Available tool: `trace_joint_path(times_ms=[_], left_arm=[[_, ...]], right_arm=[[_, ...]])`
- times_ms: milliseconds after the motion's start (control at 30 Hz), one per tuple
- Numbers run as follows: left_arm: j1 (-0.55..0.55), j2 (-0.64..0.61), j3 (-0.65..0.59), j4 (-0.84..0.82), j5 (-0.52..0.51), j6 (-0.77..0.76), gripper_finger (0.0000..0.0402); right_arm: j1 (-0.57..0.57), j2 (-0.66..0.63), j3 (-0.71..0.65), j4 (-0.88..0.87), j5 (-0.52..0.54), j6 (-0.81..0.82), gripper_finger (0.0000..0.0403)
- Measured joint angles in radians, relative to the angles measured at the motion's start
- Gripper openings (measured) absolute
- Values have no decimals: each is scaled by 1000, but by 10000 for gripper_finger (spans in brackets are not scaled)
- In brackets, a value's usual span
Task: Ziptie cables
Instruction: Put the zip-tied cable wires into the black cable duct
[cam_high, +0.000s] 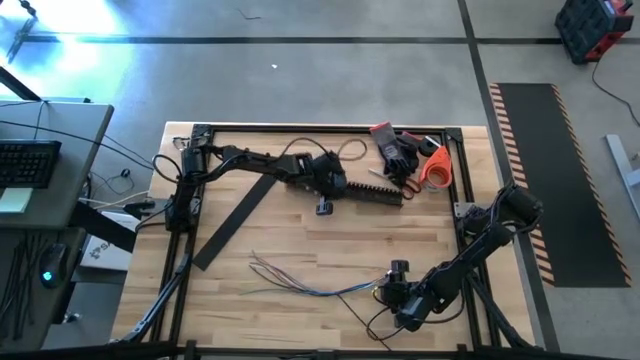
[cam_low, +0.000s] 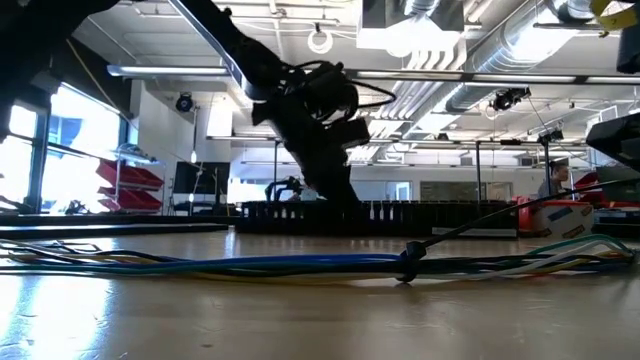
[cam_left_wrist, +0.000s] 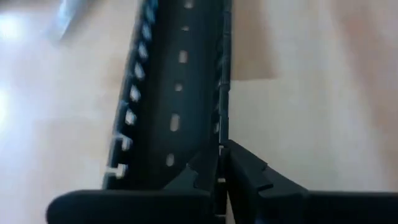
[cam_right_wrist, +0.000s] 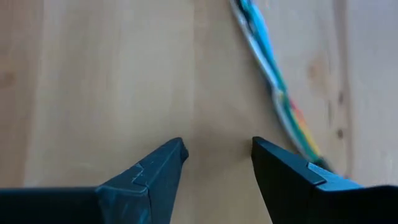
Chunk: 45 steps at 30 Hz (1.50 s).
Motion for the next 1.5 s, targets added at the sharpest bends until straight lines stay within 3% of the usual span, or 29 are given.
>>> trace_joint_path(times_ms=[300,500,667,800,1000,1167,1333,1500], left_arm=[[-235,-3,-3,-32,-9,-253,7],[-381,-3,-3,-24,-156,-336,7],[-424,-7,-4,-9,-231,-410,20],[-424,-24,-4,-15,-209,-414,59],[-416,-91,11,-49,-208,-396,125],[-465,-176,57,-110,-220,-352,140],[-570,-228,69,-92,-252,-317,133],[-699,-215,59,-101,-343,-381,129]], right_arm=[[70,-16,141,-74,12,38,183],[113,-17,167,-102,115,19,183],[113,-17,122,-94,229,-34,183],[63,-17,42,-70,206,-30,185],[-10,-16,-69,113,201,-122,202],[-67,-17,-143,286,196,-185,200],[-142,-19,-205,370,26,-183,165],[-134,-19,-183,370,-31,-198,59]])
